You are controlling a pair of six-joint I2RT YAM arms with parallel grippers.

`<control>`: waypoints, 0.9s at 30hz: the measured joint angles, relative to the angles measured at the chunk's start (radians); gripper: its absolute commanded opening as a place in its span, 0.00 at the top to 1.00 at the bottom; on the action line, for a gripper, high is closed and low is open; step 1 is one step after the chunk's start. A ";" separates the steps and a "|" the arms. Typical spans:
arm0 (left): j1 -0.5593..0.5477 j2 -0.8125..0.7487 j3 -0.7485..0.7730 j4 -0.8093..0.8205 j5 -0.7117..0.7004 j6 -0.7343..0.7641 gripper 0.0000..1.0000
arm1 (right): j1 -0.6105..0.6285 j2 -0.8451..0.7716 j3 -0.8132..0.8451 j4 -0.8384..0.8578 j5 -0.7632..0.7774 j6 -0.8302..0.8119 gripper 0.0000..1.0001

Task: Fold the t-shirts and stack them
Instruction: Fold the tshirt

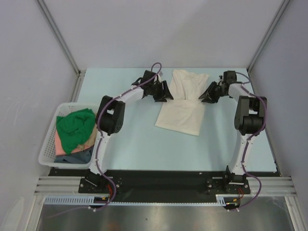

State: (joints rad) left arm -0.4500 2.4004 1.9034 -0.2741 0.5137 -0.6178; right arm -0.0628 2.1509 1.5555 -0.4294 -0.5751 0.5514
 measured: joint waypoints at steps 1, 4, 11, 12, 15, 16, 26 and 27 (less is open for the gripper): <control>0.000 -0.042 -0.023 -0.026 -0.025 0.023 0.38 | -0.008 -0.008 0.045 -0.057 0.024 -0.034 0.56; 0.001 -0.225 -0.123 -0.122 -0.124 0.117 0.35 | -0.029 -0.076 0.074 -0.173 0.082 -0.101 0.42; 0.002 -0.649 -0.413 -0.157 -0.267 0.185 0.38 | -0.077 -0.462 -0.326 -0.176 0.083 -0.074 0.31; 0.002 -0.695 -0.476 -0.143 -0.275 0.170 0.39 | -0.077 -0.515 -0.410 -0.147 0.063 -0.034 0.30; 0.002 -0.763 -0.628 -0.123 -0.275 0.095 0.45 | -0.068 -0.655 -0.678 -0.018 0.016 0.106 0.29; 0.002 -0.771 -0.680 -0.098 -0.271 0.057 0.46 | -0.065 -0.701 -0.760 0.030 0.009 0.158 0.28; -0.002 -0.774 -1.084 0.208 -0.217 -0.372 0.51 | 0.031 -1.021 -1.171 0.349 0.044 0.547 0.30; -0.003 -0.774 -1.091 0.230 -0.217 -0.405 0.51 | 0.044 -1.027 -1.204 0.378 0.050 0.582 0.30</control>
State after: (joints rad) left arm -0.4534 1.6268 0.8124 -0.0444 0.2962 -1.0229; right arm -0.0185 1.1236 0.3511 -0.0517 -0.5247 1.1332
